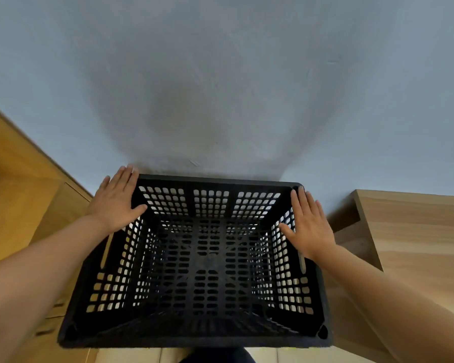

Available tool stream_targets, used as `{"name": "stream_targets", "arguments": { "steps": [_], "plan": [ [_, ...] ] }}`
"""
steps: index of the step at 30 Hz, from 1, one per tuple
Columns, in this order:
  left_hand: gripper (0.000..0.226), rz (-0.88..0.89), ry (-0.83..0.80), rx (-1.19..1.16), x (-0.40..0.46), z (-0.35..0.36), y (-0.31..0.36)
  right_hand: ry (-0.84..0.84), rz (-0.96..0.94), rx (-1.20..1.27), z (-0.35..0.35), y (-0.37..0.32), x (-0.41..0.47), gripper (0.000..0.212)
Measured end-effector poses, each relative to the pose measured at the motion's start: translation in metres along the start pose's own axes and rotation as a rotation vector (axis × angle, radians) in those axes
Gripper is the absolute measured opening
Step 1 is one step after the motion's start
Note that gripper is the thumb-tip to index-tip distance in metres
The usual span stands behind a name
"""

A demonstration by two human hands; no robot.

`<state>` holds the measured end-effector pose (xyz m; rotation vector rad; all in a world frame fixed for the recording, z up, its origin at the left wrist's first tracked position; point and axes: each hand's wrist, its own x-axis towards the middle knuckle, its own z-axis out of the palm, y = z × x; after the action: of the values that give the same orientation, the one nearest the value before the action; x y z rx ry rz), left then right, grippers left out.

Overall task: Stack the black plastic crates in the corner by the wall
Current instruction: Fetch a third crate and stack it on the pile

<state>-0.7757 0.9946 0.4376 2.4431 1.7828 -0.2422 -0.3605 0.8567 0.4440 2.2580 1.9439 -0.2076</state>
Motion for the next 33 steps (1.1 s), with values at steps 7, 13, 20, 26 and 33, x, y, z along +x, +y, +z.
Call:
{"name": "stream_targets", "arguments": {
  "steps": [7,13,20,26,33],
  "plan": [
    [0.091,-0.002,0.040,0.043,0.009,0.009,-0.001,-0.003,-0.083,-0.016,-0.004,0.000,0.052,0.080],
    [0.092,-0.058,0.056,0.155,0.011,0.004,0.018,0.018,-0.088,0.017,-0.001,0.003,0.054,0.079],
    [0.090,0.255,-0.002,0.068,0.046,-0.014,0.145,0.033,-0.096,0.017,0.000,0.004,0.055,0.078],
    [0.098,0.274,-0.162,0.094,0.065,-0.011,0.170,0.032,-0.087,0.049,-0.002,0.004,0.053,0.079],
    [0.099,0.291,-0.203,0.081,0.061,-0.014,0.168,0.031,-0.007,0.104,-0.004,0.000,0.037,0.076]
  ]
}}
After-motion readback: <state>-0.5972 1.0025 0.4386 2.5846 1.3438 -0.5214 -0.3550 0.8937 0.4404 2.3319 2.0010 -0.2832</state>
